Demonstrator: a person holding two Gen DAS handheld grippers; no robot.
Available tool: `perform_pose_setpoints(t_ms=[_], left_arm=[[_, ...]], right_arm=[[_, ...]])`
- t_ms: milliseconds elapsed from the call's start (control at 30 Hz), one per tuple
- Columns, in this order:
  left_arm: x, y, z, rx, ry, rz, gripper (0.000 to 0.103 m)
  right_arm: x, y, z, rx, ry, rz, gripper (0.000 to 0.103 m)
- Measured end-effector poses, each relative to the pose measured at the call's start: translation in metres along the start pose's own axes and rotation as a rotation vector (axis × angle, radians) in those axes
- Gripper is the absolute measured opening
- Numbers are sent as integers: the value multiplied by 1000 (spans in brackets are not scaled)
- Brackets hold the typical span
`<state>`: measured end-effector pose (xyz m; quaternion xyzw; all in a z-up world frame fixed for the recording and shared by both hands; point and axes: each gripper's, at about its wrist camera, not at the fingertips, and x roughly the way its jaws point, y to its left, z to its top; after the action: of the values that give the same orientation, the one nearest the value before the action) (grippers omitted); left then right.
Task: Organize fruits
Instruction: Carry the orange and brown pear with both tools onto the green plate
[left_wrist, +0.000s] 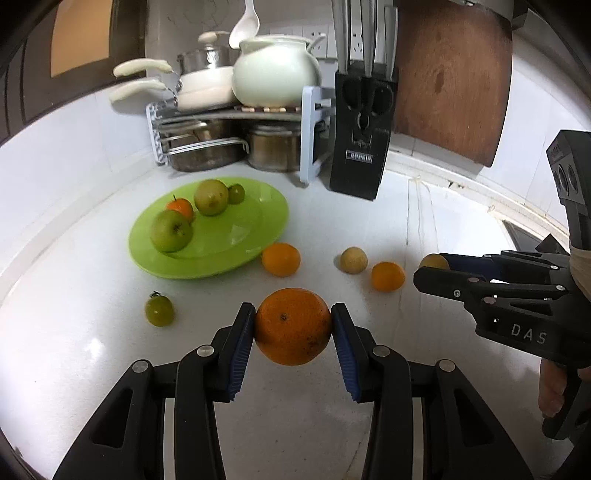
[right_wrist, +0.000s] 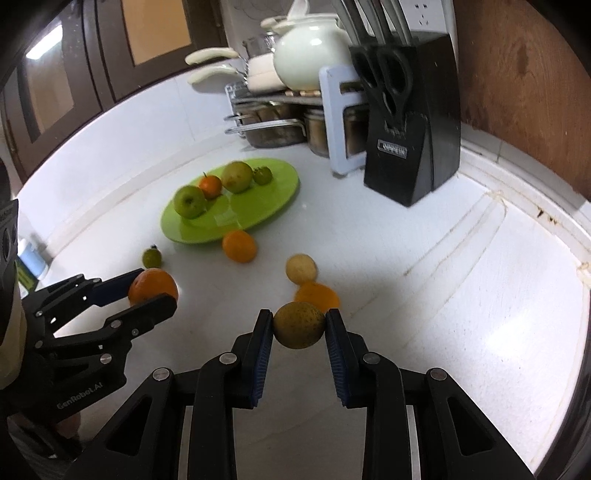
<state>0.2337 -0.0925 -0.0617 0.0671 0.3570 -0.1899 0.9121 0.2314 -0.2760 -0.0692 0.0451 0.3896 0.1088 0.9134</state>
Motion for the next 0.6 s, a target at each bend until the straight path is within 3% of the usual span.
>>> perform_pose_setpoints(t_ms=[600], left_arm=[[-44,22,18,-7,-105,49,42]], right_arm=[[-26,42,33,-51,-129,65,30]])
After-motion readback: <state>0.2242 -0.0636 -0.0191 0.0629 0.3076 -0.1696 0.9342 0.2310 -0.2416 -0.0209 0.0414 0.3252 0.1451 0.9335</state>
